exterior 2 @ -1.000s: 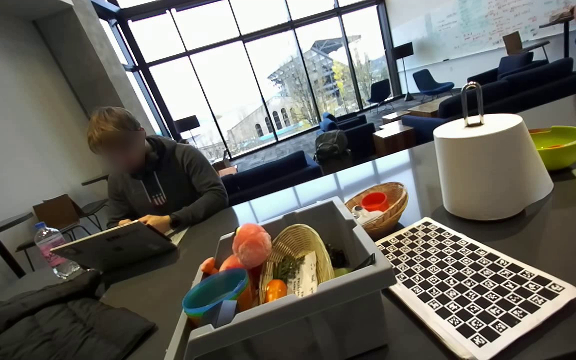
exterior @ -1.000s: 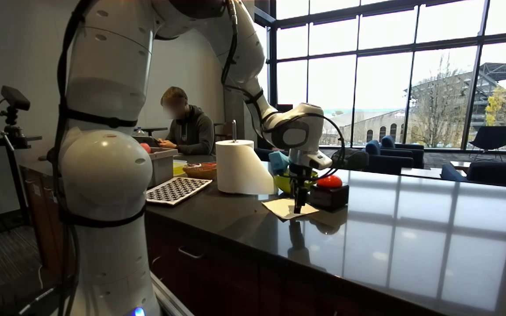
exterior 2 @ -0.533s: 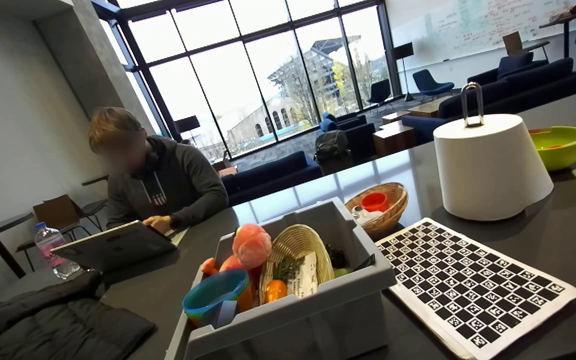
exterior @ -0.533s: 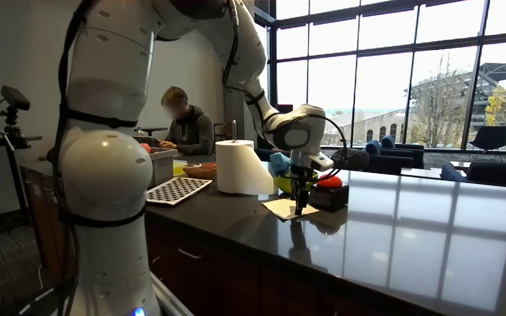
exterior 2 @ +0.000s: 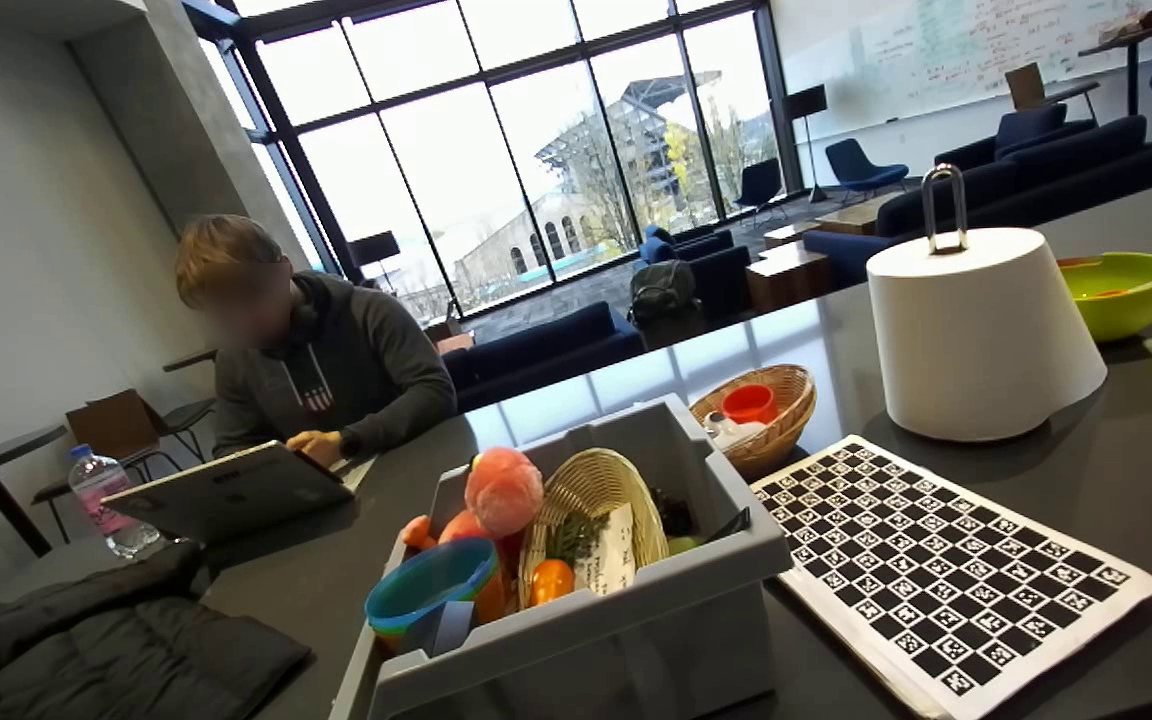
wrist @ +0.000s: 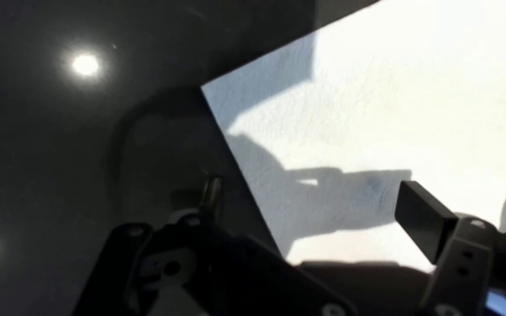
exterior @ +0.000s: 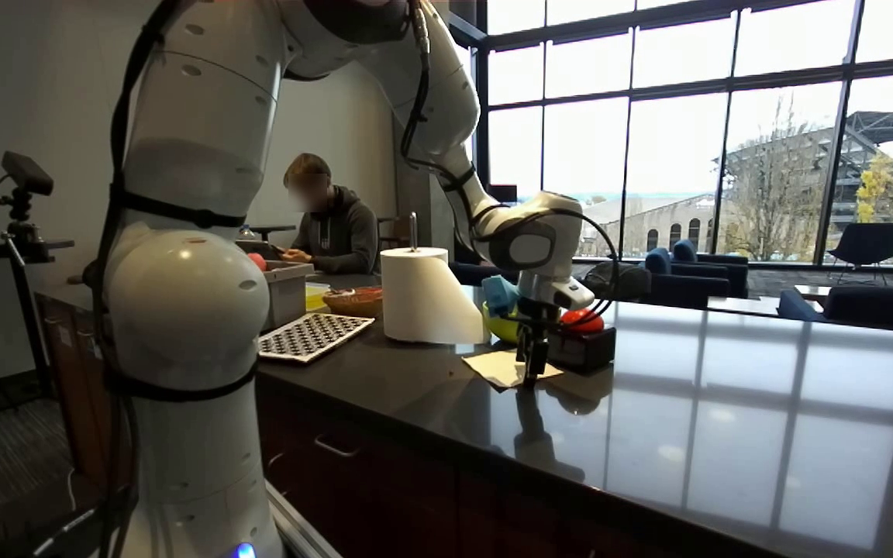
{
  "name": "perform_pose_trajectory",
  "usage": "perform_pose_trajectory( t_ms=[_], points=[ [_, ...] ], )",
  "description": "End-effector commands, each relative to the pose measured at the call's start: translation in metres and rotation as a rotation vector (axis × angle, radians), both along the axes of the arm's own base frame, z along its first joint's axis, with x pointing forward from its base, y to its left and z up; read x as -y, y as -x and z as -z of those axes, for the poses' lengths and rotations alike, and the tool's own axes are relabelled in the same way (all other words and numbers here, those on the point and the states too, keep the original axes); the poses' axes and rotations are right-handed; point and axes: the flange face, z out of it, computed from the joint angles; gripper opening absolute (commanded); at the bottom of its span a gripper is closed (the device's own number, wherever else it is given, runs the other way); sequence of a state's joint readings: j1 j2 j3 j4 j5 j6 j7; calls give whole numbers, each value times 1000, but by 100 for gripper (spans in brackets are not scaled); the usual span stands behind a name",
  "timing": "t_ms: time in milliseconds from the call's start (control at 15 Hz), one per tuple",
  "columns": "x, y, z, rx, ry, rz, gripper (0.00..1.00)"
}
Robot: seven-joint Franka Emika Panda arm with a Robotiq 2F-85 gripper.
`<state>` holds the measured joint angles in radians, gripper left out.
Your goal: Use the napkin to wipe the counter.
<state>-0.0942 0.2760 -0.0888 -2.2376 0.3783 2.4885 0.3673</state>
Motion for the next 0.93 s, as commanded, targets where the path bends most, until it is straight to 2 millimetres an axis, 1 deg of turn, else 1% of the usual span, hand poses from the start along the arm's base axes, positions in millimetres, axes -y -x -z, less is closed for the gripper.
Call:
perform_pose_trajectory(
  t_ms=[0,67,133,200,267,333,400,467,533,667,733,800,867],
  points=[
    [4,-6,2,-27,-5,10,98],
    [5,-7,2,-30,-6,14,85],
    [6,-8,3,-33,-11,18,80],
    [8,-8,2,-36,-12,22,71],
    [10,-8,0,-41,-15,28,67],
    [12,-8,0,-46,-21,34,60],
    [14,-8,-1,-53,-24,40,55],
    [17,-7,-2,-58,-26,43,52],
    [19,-8,-2,-62,-30,45,51],
    [21,-7,-4,-70,-32,48,57],
    [19,-8,-3,-69,-29,43,54],
    [18,-9,-5,-70,-26,38,54],
    [17,-9,-6,-70,-25,35,51]
  ],
)
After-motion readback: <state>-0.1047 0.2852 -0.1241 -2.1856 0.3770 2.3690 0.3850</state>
